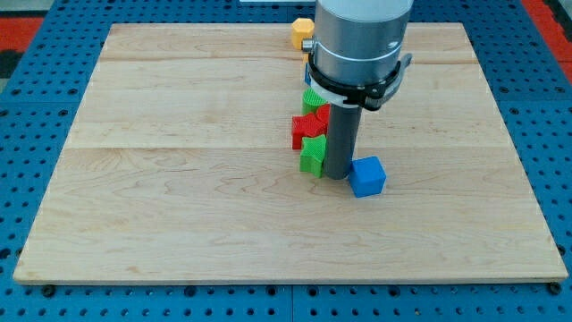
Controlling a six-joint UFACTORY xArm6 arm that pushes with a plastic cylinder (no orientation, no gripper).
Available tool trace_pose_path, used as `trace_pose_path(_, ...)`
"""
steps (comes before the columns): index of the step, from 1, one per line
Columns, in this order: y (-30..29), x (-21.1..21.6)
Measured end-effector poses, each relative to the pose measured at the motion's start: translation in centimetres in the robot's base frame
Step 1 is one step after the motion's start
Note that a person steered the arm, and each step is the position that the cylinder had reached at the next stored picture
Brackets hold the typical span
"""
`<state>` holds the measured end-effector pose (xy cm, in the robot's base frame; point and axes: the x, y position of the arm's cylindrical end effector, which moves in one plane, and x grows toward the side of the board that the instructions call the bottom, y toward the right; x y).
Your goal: Move the blue cube to the yellow heart
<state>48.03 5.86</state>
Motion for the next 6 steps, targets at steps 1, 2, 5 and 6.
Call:
trace_pose_path(1,0.9,0.1)
trace_pose_path(2,-1.1,2.7)
trace_pose_path(5,12.7,1.6)
trace_pose_path(6,13.8,-0.6)
